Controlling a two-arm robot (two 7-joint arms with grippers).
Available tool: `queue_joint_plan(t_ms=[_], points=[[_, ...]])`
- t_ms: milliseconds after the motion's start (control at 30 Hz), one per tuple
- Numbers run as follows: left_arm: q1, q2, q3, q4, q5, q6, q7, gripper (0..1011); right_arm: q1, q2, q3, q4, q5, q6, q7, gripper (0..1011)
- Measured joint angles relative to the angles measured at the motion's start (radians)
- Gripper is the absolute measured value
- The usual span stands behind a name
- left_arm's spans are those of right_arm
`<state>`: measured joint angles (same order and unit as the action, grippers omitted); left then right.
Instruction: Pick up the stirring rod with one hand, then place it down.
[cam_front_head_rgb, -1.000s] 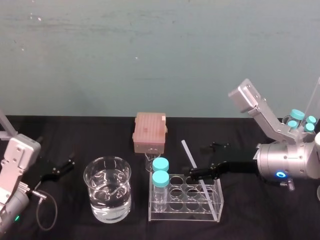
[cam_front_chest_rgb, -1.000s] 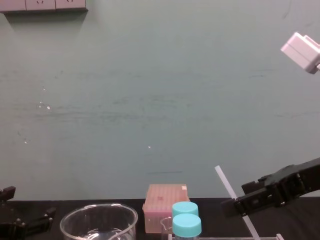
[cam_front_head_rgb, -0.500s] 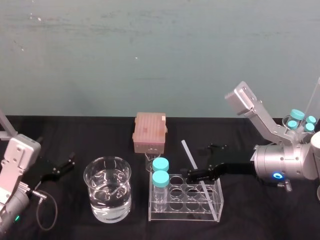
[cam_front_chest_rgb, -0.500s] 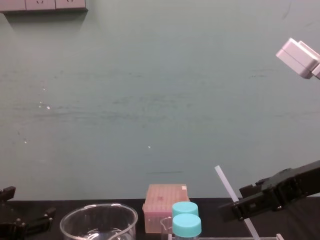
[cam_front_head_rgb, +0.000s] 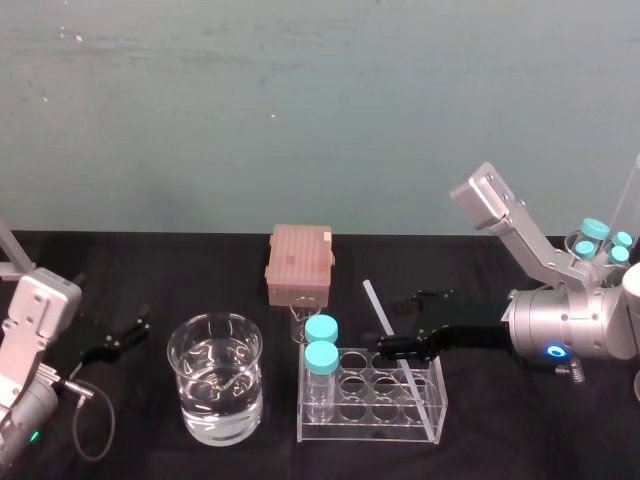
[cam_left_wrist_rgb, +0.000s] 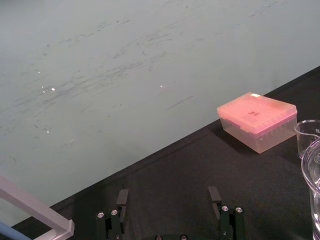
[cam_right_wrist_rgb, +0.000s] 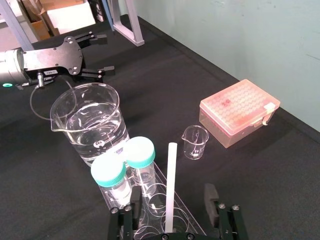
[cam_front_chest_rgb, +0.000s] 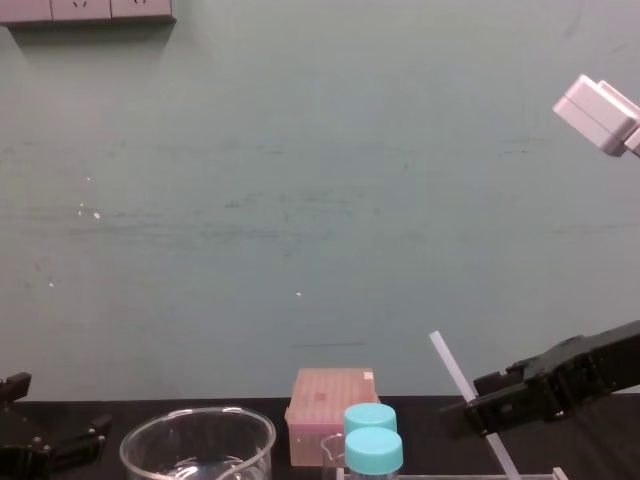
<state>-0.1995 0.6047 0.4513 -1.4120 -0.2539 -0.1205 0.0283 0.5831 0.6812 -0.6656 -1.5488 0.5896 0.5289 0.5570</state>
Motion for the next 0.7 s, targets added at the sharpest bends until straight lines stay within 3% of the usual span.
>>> queue_joint_plan(t_ms=[67, 700], points=[[0.0, 0.0, 0.0, 0.0, 0.0, 0.0, 0.0, 1005, 0.0, 0.0, 0.0, 0.0, 0.0, 0.0, 0.0, 788], [0.0, 0.0, 0.0, 0.0, 0.0, 0.0, 0.0, 1005, 0.0, 0.001, 0.001, -0.001, 0.001, 0.0, 0.0, 178]])
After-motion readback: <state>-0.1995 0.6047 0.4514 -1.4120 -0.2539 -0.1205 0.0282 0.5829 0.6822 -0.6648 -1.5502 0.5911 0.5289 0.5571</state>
